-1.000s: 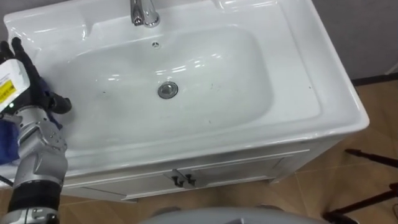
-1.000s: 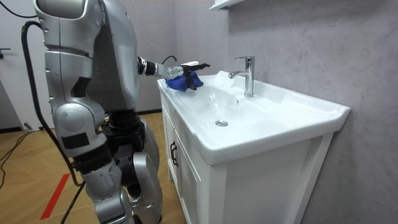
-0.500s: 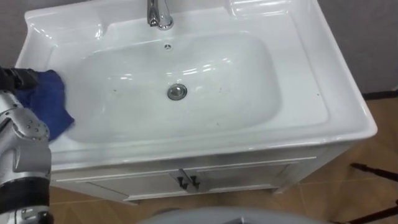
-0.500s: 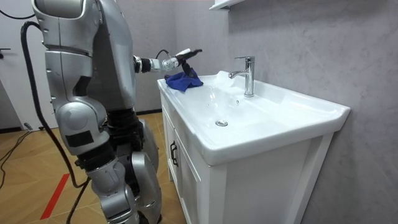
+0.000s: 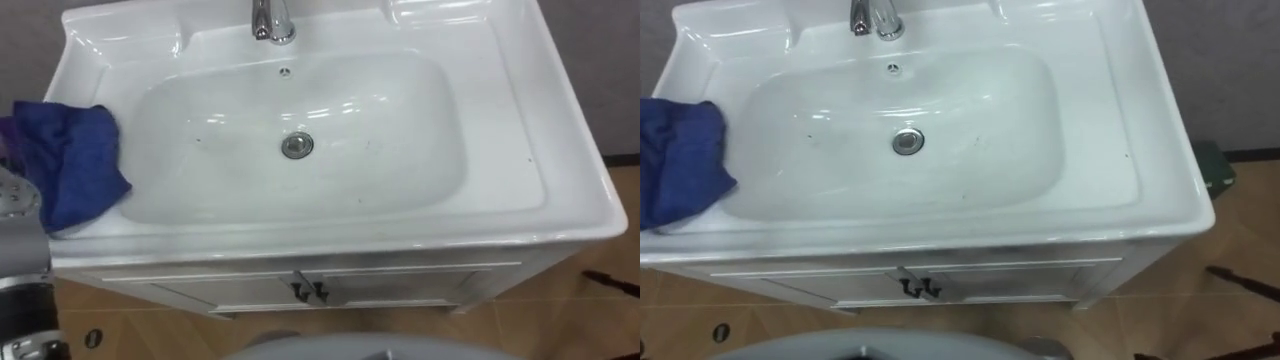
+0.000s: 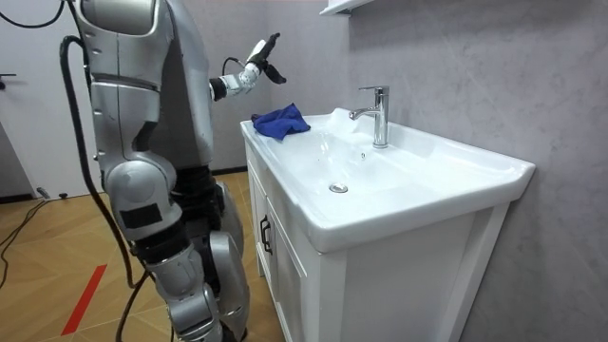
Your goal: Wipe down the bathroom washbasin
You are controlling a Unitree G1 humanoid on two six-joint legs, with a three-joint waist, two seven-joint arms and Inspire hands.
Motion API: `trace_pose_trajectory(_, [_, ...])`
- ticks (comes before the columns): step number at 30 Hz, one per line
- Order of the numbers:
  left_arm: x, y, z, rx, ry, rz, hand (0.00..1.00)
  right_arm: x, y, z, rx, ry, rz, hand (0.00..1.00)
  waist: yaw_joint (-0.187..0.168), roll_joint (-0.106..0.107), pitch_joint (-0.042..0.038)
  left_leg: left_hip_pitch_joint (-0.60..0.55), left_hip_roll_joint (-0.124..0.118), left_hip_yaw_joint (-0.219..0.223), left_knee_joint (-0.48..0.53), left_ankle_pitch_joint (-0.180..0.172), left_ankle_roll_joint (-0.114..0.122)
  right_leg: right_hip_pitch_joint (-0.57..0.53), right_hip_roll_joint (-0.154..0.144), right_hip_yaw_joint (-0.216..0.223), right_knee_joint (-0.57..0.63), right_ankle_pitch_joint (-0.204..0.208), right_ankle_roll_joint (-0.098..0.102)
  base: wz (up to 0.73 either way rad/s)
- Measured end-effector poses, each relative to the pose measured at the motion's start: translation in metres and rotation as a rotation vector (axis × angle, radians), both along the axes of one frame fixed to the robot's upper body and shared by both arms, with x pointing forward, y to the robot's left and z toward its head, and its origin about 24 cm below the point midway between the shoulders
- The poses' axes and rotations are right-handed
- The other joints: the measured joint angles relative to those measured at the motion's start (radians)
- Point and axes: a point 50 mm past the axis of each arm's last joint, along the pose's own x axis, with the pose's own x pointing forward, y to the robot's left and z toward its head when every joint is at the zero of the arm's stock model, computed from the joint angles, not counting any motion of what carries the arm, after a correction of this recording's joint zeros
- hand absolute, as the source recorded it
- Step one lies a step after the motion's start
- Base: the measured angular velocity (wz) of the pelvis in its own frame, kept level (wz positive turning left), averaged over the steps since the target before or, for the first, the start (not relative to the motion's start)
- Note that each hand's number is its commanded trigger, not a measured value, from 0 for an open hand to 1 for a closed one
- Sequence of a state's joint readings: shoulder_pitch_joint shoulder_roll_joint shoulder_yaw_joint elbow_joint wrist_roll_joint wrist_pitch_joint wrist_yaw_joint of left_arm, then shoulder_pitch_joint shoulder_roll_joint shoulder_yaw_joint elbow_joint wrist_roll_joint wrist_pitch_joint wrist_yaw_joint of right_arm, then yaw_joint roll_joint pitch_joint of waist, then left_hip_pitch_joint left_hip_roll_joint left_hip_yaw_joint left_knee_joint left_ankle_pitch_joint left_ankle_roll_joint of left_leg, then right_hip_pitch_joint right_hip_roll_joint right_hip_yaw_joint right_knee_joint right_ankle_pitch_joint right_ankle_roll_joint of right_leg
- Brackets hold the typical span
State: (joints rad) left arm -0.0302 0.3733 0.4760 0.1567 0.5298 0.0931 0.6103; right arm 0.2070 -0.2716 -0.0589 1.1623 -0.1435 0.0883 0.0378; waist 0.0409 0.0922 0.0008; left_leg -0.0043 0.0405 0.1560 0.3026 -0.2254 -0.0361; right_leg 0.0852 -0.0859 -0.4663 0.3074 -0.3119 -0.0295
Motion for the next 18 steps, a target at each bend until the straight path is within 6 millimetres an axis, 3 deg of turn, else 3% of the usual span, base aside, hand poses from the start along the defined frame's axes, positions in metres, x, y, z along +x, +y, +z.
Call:
trace_pose_trajectory(5, [-0.006,0.009,0.003,-0.01,-0.038,0.034,0.0,-0.006,-0.002,0.001,-0.005,0.004,-0.018,0.0,0.044,-0.001,-0.0011,0.0,-0.001,-0.004,-0.001,0.0,0.0,0.0,0.0,0.0,-0.004,0.0,0.0,0.0])
trace_pose_trajectory(10, [-0.036,0.03,-0.003,-0.022,-0.056,0.161,0.0,-0.006,-0.006,0.003,-0.017,-0.004,-0.037,0.0,0.073,-0.006,-0.006,0.007,-0.006,-0.023,-0.002,0.0,0.0,0.008,0.002,-0.001,-0.017,0.0,0.0,0.0])
trace_pose_trajectory(16, [-0.102,0.054,-0.06,-0.197,0.11,0.355,0.0,-0.006,-0.007,0.003,-0.013,0.004,-0.024,0.0,0.112,-0.008,-0.0105,0.013,-0.011,-0.038,0.0,0.0,0.0,0.022,0.0,-0.01,-0.018,-0.002,0.003,0.07])
trace_pose_trajectory(18, [-0.113,0.057,-0.072,-0.256,0.128,0.392,0.0,-0.005,-0.007,0.003,-0.012,0.004,-0.02,0.0,0.114,-0.009,-0.0089,0.004,-0.015,-0.056,0.003,0.0,0.0,0.022,0.0,-0.025,-0.024,-0.003,0.005,0.29])
